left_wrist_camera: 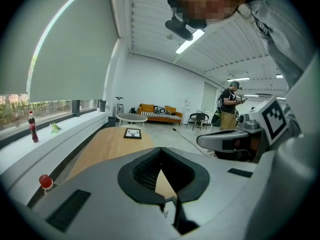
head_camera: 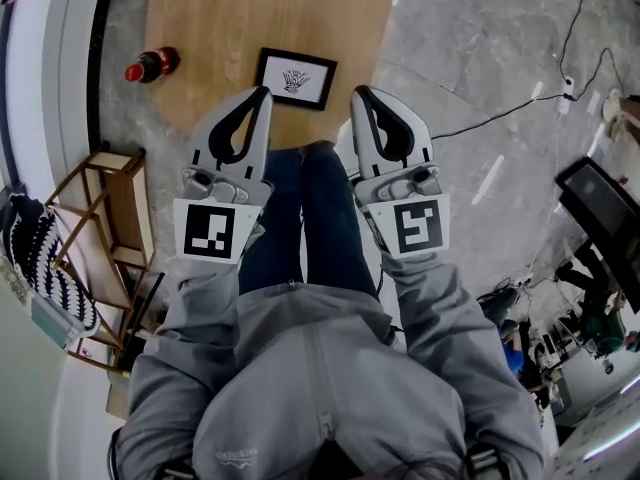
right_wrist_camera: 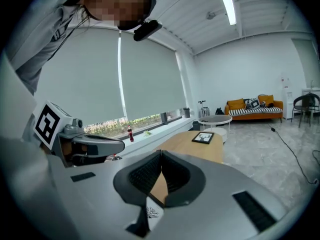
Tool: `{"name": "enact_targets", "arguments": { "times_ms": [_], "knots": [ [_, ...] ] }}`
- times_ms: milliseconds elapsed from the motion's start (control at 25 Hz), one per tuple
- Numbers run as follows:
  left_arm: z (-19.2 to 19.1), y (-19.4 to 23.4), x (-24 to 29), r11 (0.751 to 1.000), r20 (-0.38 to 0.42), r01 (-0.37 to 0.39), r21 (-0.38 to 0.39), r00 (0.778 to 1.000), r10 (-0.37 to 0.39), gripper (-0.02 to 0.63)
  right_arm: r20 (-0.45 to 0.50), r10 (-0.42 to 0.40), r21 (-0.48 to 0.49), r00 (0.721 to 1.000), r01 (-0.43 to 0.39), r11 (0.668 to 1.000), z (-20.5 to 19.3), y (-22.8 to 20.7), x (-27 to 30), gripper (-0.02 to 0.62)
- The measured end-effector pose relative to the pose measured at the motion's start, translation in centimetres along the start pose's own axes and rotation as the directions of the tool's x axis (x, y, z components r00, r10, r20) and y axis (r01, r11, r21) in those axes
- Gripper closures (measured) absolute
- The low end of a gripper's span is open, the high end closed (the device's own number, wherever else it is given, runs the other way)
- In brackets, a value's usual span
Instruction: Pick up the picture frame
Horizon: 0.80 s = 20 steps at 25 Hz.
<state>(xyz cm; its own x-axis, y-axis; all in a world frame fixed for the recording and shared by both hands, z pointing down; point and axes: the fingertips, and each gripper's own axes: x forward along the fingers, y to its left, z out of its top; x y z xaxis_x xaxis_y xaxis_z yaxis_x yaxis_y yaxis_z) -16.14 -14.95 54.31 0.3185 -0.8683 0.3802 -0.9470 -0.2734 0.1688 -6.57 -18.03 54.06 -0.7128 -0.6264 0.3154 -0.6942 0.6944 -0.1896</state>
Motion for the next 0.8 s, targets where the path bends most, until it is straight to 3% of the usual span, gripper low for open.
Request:
{"name": "enact_targets", "arguments": {
  "times_ms": [160,320,800],
  "knots": [
    [-2.5,1.1,1.2,0.999,0.020,0.044,-0.004,0.999,-0.044,0.589,-0.012,-0.007,0.002,1.000,0.007,1.000,-2.5,-0.4,1.1,0.565],
    [-5.1,1.8,2.1,0.998,-0.012,0.068,0.005,0.998,-0.068,0.589,-0.025,-0.001,-0.008,1.000,0.001,1.000,-4.7,-0.4,1.9,0.565],
    [-12.1,3.3,3.9,0.998,-0.121,0.055,-0.005,0.991,-0.055,0.589,-0.099,0.022,0.000,0.995,-0.022,1.000,-11.2,-0.2,3.6,0.565]
  ]
}}
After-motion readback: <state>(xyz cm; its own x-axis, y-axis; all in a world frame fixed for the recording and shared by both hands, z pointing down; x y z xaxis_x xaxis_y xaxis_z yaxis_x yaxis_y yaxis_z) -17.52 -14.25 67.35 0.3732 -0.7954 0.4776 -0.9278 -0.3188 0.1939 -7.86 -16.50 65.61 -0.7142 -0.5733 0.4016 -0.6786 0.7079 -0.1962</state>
